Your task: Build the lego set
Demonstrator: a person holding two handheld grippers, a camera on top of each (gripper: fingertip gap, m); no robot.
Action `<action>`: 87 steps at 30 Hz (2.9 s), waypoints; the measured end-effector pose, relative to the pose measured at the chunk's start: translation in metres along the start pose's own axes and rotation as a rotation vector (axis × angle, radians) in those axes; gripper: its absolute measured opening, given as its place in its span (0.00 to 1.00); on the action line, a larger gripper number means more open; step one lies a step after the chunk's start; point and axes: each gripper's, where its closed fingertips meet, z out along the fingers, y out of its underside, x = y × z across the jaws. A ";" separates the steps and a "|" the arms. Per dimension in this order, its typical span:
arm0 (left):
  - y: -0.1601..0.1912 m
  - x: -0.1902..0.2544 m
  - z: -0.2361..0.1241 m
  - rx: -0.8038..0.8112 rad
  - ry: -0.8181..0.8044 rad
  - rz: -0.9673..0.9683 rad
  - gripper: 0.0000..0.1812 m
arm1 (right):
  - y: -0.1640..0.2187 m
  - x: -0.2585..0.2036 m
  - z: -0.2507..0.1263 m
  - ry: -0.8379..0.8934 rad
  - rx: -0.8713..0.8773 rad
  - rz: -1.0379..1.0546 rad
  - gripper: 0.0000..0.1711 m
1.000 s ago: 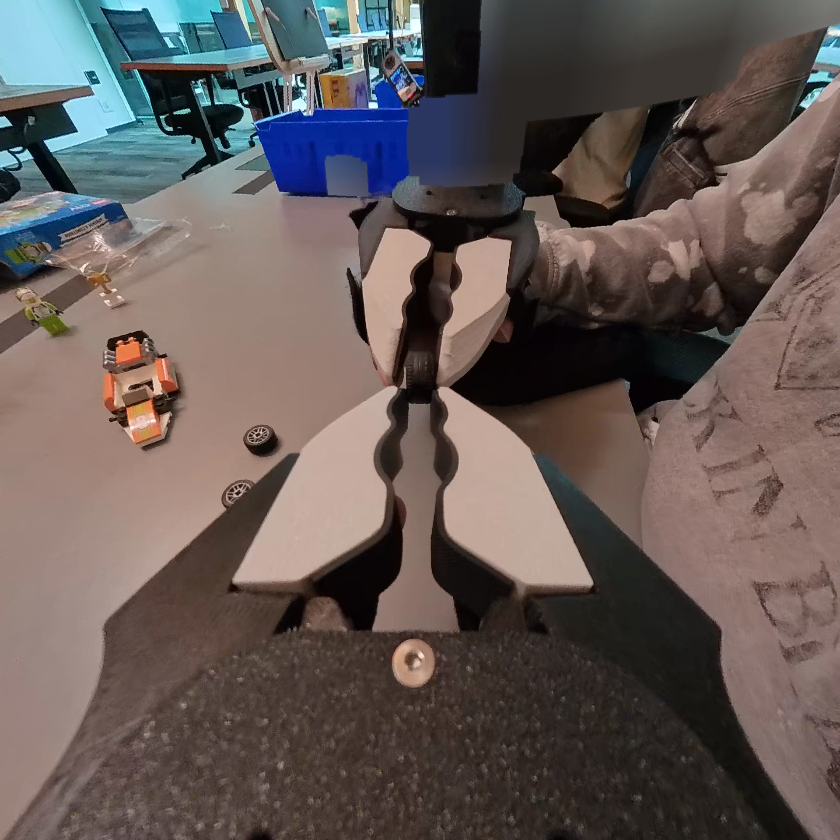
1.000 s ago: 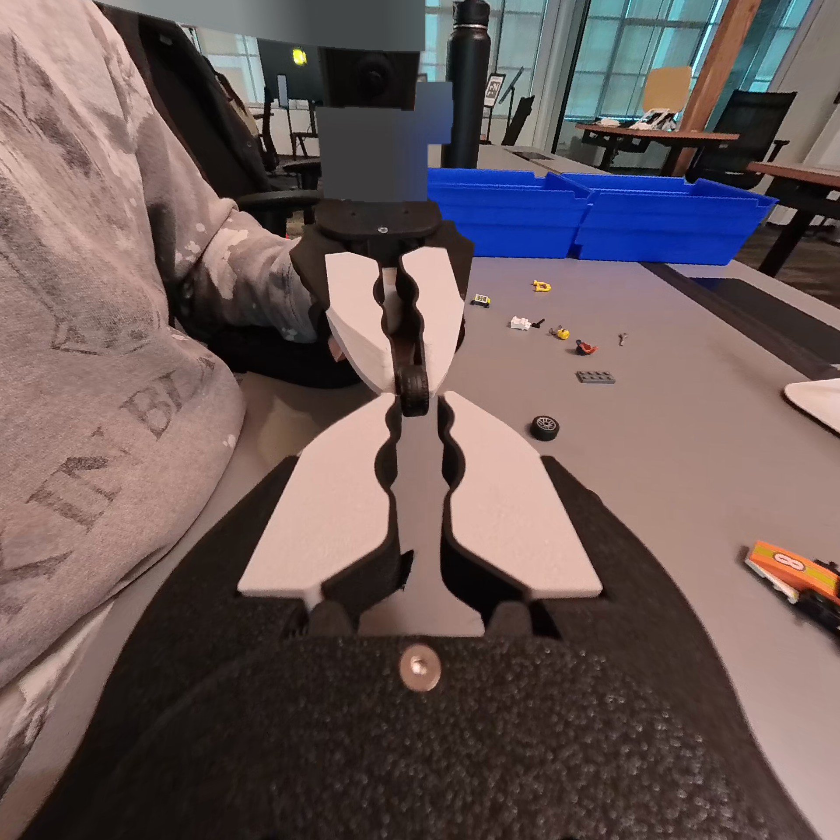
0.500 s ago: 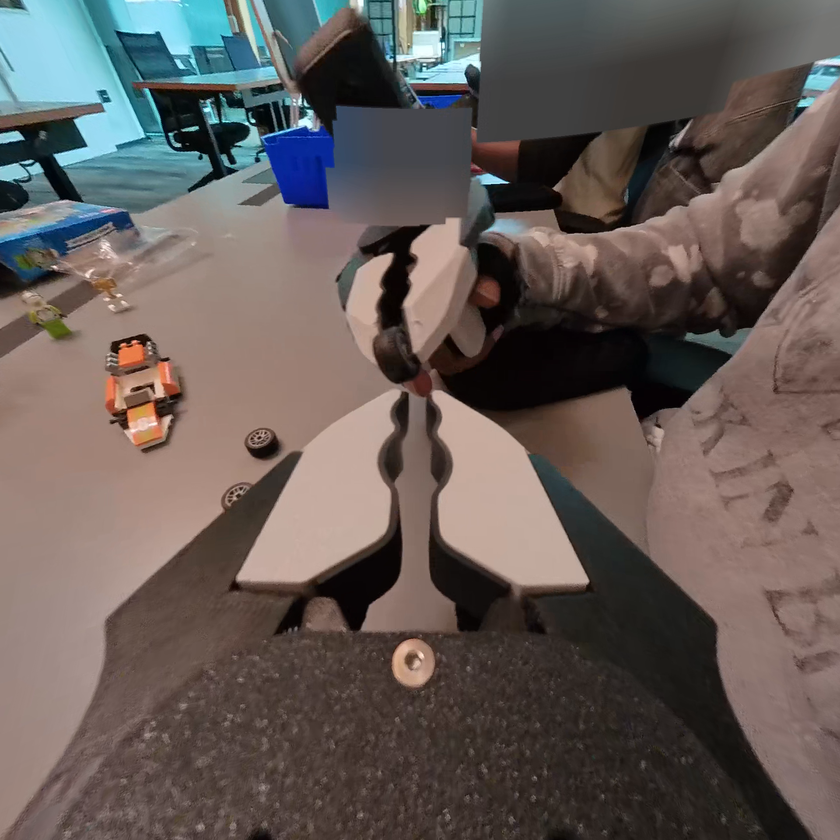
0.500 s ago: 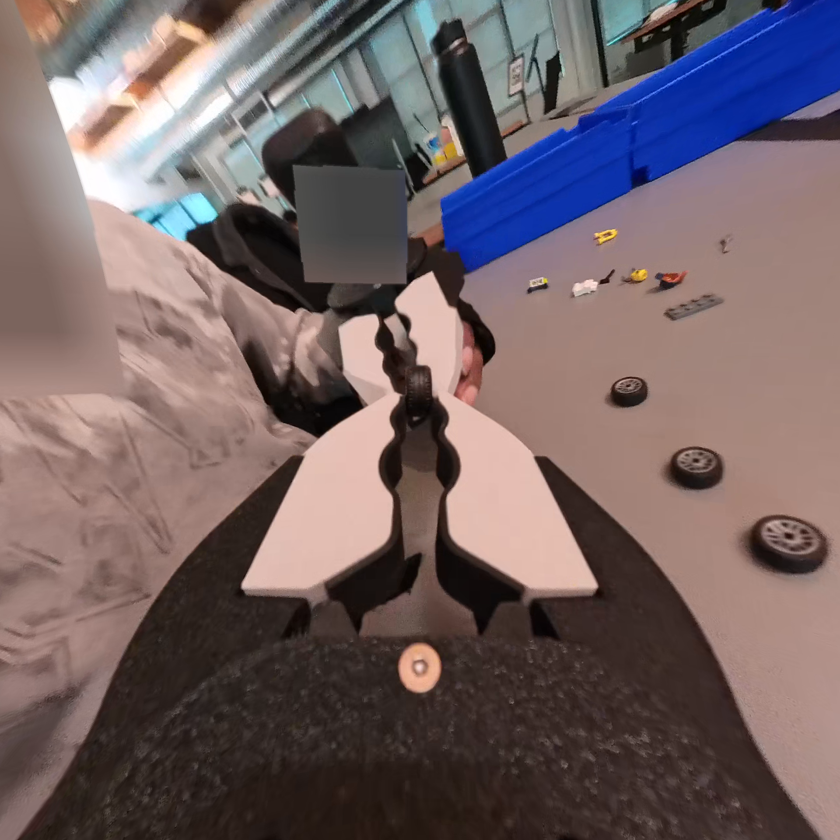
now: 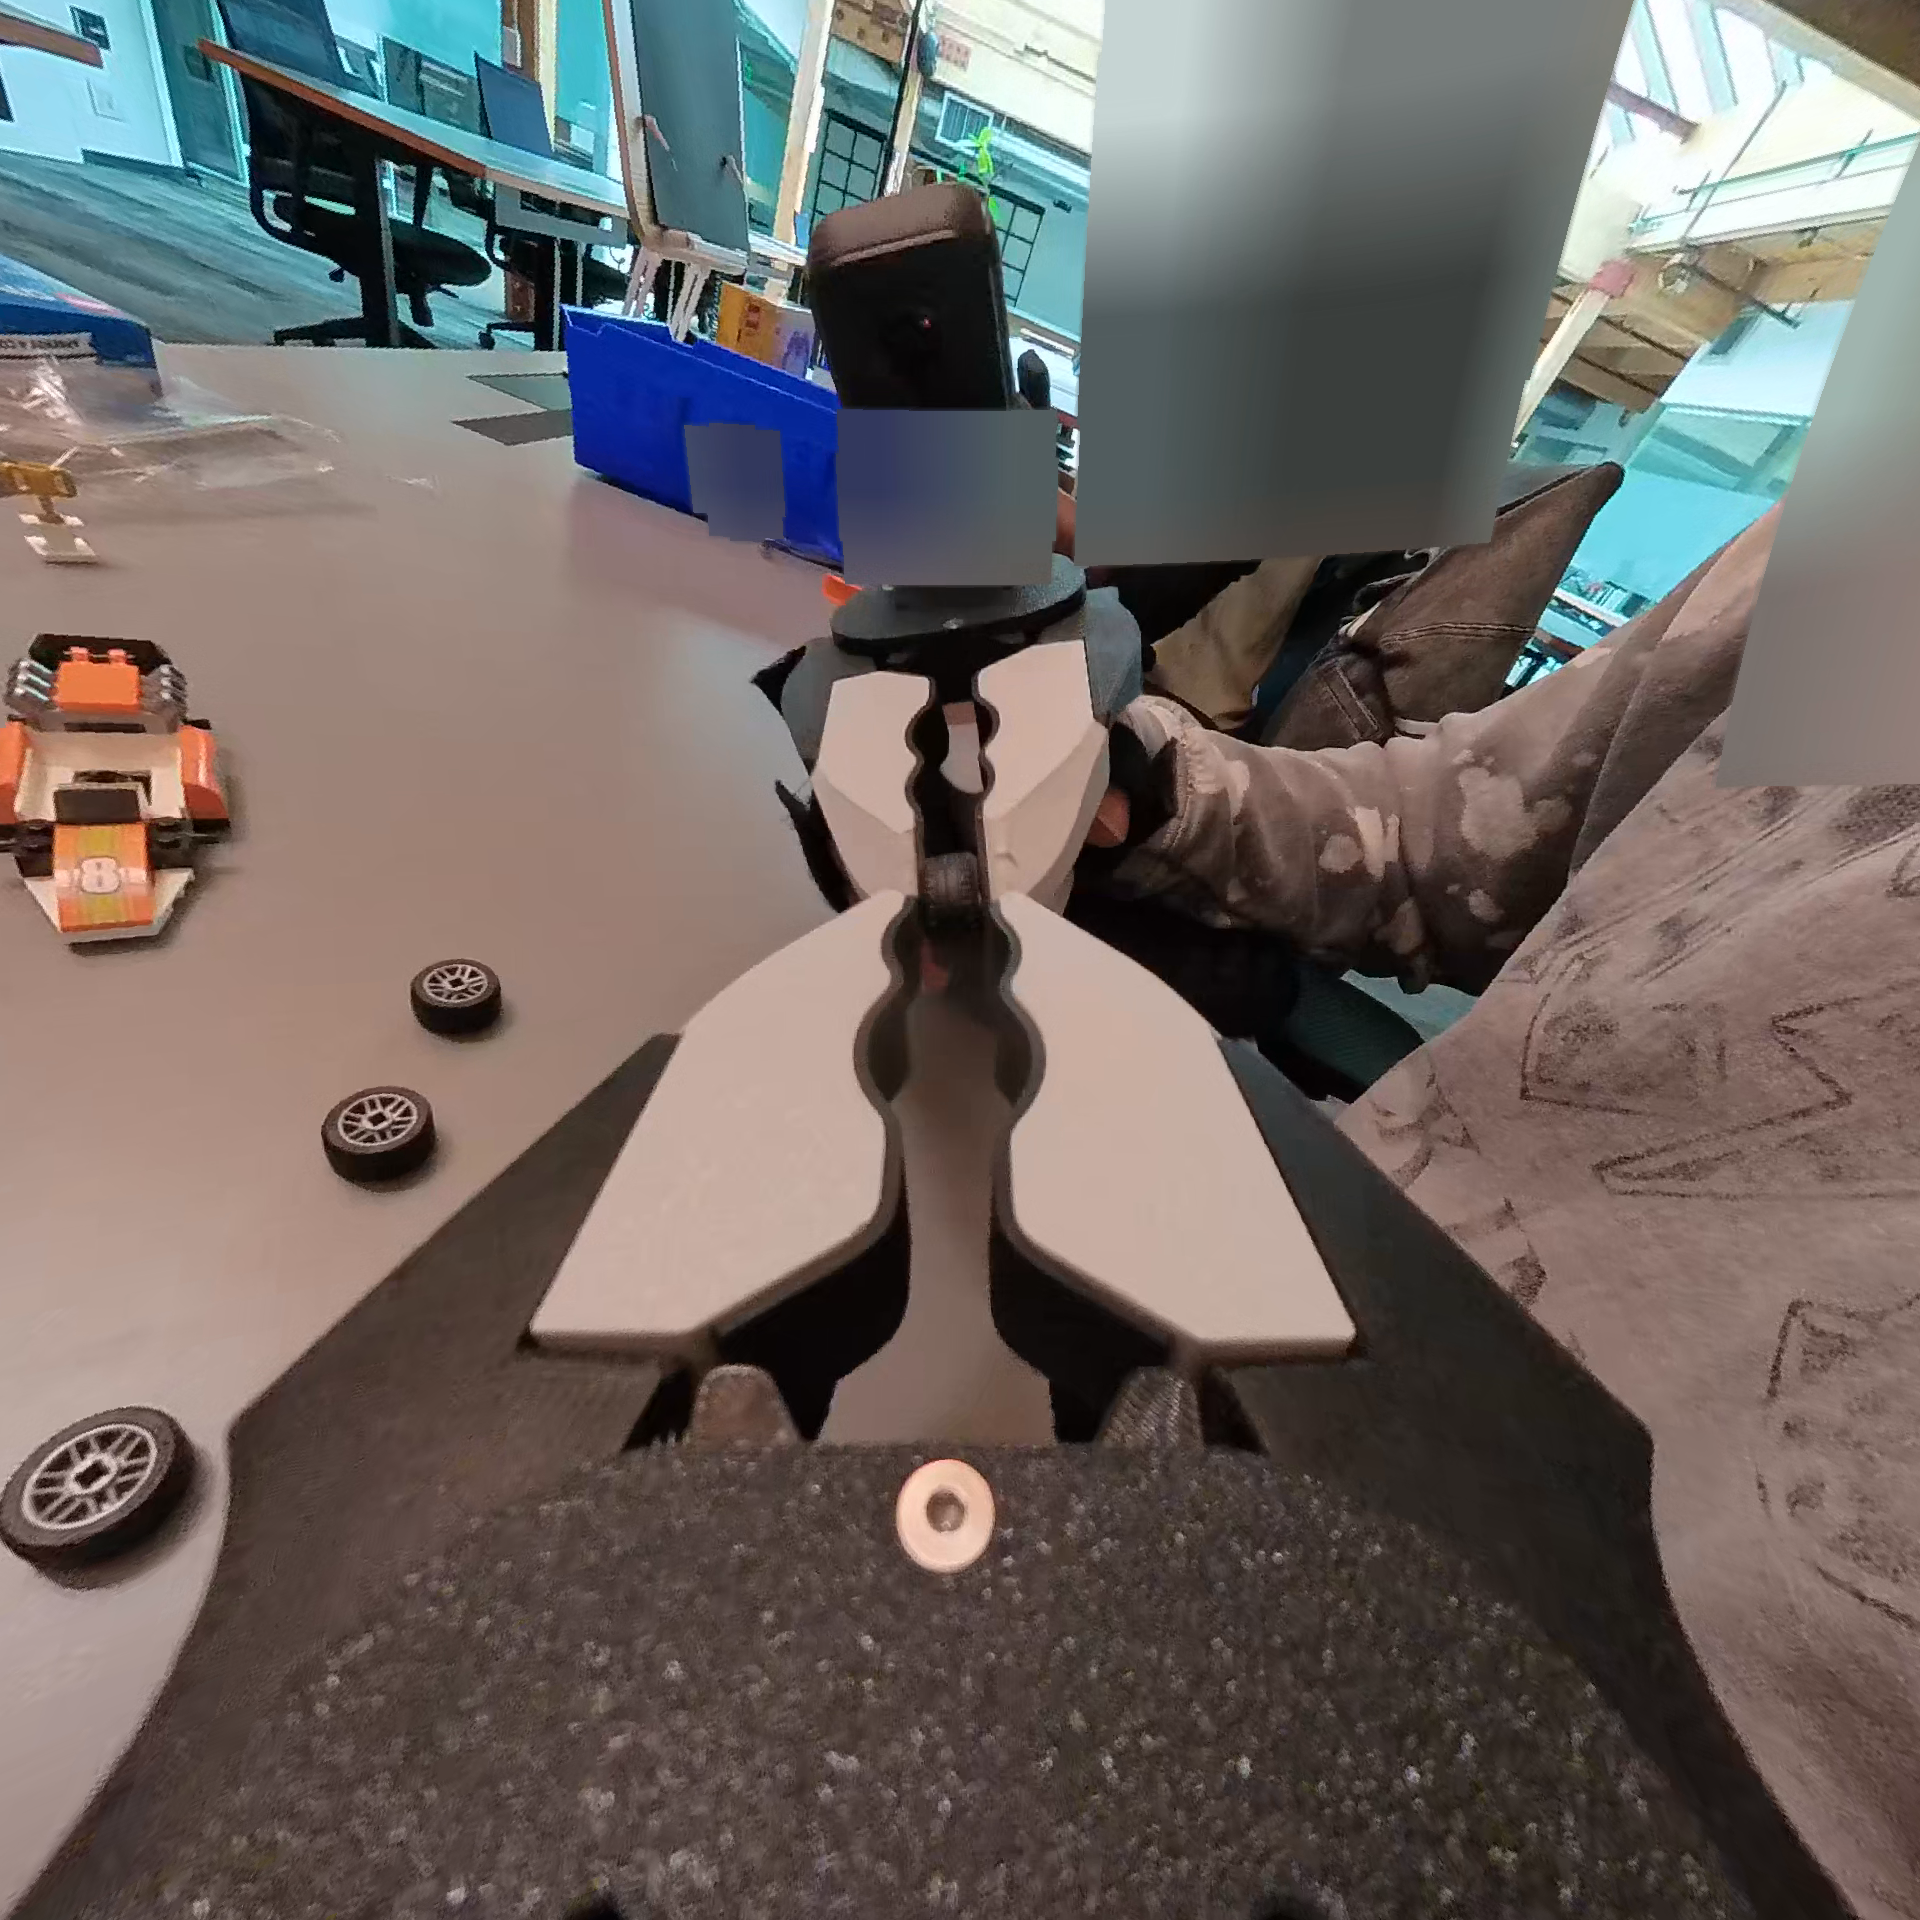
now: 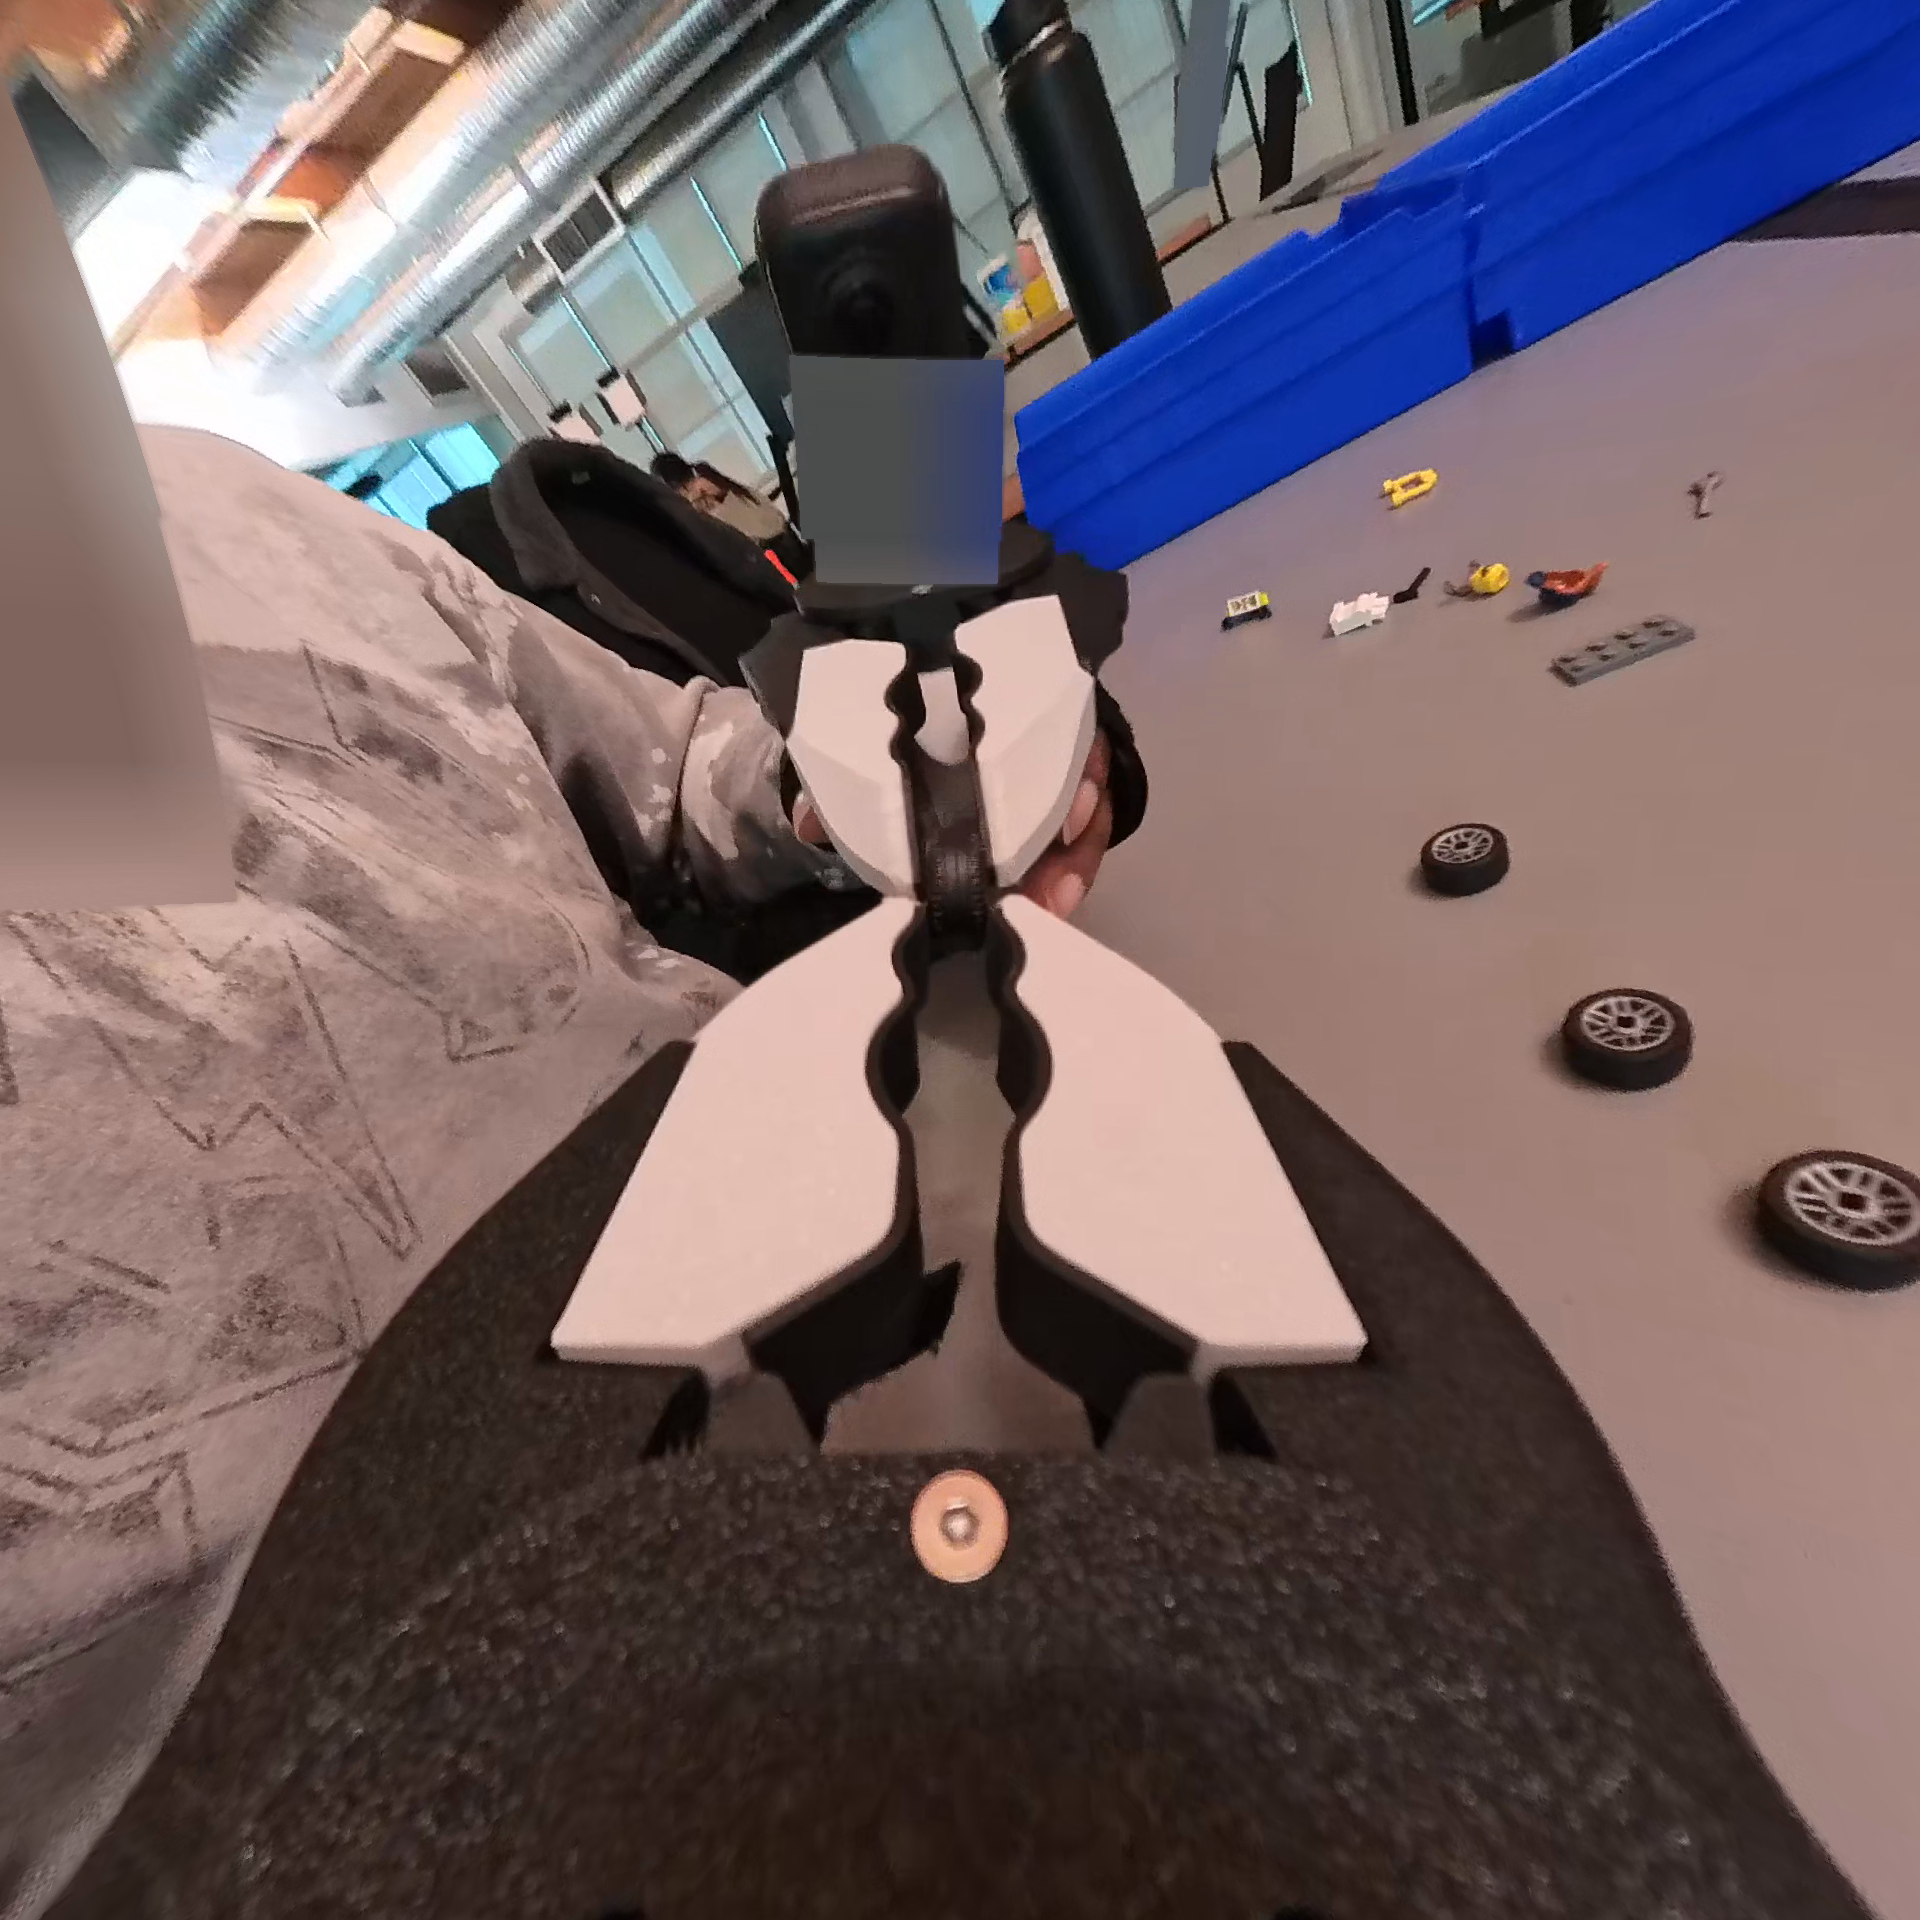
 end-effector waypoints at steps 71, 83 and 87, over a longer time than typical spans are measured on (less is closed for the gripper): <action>0.002 -0.105 -0.052 0.035 -0.493 -0.126 0.04 | -0.046 0.253 -0.138 0.572 -0.950 -0.634 0.30; 0.008 -0.116 -0.056 0.055 -0.475 -0.224 0.04 | -0.024 0.259 -0.102 0.410 -0.923 -0.359 0.25; 0.007 -0.112 -0.054 0.047 -0.456 -0.215 0.04 | -0.020 0.240 -0.084 0.463 -0.861 -0.328 0.25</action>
